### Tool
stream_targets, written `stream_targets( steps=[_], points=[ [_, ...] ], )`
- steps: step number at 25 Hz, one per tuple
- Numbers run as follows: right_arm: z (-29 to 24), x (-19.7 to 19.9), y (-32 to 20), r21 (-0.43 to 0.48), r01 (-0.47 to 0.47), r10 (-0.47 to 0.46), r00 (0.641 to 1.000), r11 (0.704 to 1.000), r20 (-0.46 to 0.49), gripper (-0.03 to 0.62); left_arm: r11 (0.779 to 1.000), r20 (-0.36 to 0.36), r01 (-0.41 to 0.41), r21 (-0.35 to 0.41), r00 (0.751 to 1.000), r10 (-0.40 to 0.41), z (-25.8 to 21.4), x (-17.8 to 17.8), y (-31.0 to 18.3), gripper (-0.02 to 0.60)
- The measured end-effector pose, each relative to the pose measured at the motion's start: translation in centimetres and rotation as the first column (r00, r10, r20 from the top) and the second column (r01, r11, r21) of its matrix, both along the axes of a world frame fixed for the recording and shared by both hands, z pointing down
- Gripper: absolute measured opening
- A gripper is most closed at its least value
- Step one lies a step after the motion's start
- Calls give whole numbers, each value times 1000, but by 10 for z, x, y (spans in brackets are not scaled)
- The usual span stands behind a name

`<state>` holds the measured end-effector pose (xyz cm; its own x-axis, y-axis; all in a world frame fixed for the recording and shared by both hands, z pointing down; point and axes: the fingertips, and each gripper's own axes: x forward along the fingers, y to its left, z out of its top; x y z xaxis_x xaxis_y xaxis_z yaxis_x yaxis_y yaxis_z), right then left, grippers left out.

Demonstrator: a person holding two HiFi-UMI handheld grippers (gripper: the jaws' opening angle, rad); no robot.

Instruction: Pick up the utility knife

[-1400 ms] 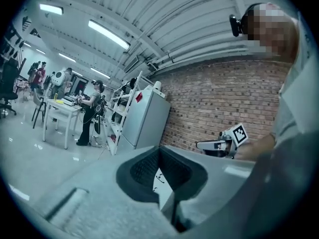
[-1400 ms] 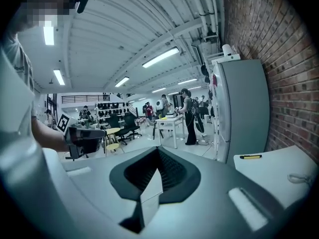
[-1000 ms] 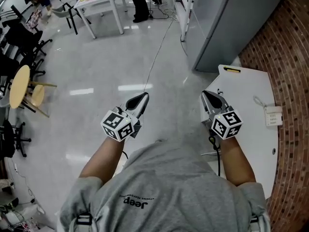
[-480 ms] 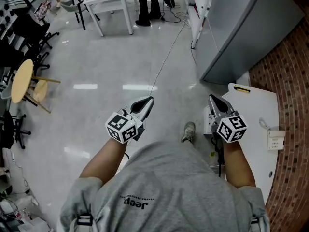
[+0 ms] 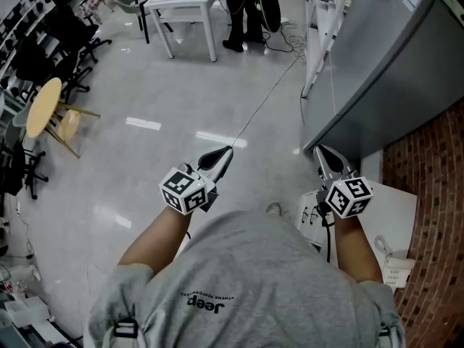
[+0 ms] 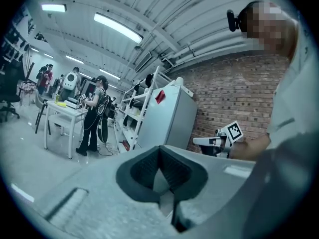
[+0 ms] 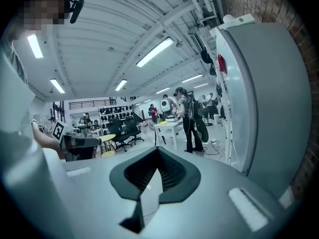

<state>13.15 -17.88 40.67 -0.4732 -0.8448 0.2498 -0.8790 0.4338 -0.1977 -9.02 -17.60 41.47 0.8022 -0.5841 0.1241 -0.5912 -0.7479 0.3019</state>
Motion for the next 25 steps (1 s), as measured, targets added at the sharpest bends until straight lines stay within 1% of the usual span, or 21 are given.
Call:
stream_targets(
  steps=[6, 8, 10, 13, 16, 21, 25],
  points=[
    [0, 56, -60, -24, 29, -29, 999, 999, 16, 9, 1000, 6, 23, 3, 1000, -23, -14, 69, -53, -2],
    [2, 70, -76, -30, 26, -25, 999, 999, 24, 9, 1000, 18, 19, 3, 1000, -19, -15, 85, -66, -2],
    [5, 78, -87, -36, 18, -17, 999, 999, 32, 9, 1000, 26, 13, 3, 1000, -13, -14, 93, -78, -1],
    [10, 79, -101, -40, 0, 2, 1000, 999, 29, 9, 1000, 23, 13, 1, 1000, -13, -12, 91, -98, -2],
    [10, 71, -114, -34, -30, 31, 999, 999, 10, 9, 1000, 18, 10, 3, 1000, -11, -11, 78, -121, -2],
    [4, 58, -133, -20, -95, 95, 995, 995, -13, 9, 999, 15, -43, 13, 999, 43, -14, 64, -155, -1],
    [0, 48, -138, -13, -113, 113, 993, 993, -19, 9, 997, 1, -77, 24, 997, 77, -19, 62, -165, -2]
  ],
)
